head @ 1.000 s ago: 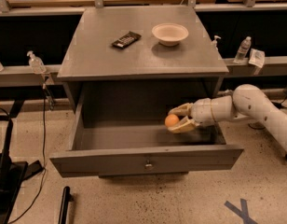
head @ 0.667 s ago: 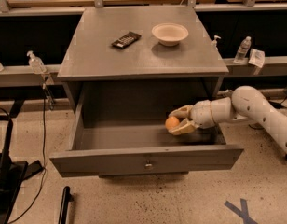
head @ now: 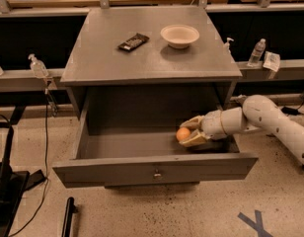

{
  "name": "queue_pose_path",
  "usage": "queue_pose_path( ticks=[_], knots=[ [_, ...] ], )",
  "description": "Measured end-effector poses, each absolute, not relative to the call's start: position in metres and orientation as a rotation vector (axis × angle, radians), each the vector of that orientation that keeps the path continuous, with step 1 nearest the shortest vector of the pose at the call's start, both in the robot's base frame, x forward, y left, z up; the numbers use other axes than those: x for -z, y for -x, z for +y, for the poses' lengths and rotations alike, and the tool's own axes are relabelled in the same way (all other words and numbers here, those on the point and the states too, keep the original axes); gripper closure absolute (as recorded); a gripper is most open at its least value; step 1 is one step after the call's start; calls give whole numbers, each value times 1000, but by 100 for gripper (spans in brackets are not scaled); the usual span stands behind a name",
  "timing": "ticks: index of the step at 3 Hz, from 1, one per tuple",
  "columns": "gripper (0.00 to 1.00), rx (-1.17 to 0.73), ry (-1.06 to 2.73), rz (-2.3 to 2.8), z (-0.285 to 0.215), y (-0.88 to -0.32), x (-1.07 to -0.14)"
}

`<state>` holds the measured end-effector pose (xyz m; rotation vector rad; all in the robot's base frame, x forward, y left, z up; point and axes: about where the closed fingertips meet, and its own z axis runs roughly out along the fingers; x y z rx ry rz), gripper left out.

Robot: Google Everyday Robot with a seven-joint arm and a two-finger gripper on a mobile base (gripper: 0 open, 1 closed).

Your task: Place orange into top drawer

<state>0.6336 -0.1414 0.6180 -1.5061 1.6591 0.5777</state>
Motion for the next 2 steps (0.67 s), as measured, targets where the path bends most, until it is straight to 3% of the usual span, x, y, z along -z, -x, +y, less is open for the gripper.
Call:
queue_pose_path(
  ticks=[2],
  knots=[
    [22,-590,1511,1654,-136,-633,-616]
  ],
)
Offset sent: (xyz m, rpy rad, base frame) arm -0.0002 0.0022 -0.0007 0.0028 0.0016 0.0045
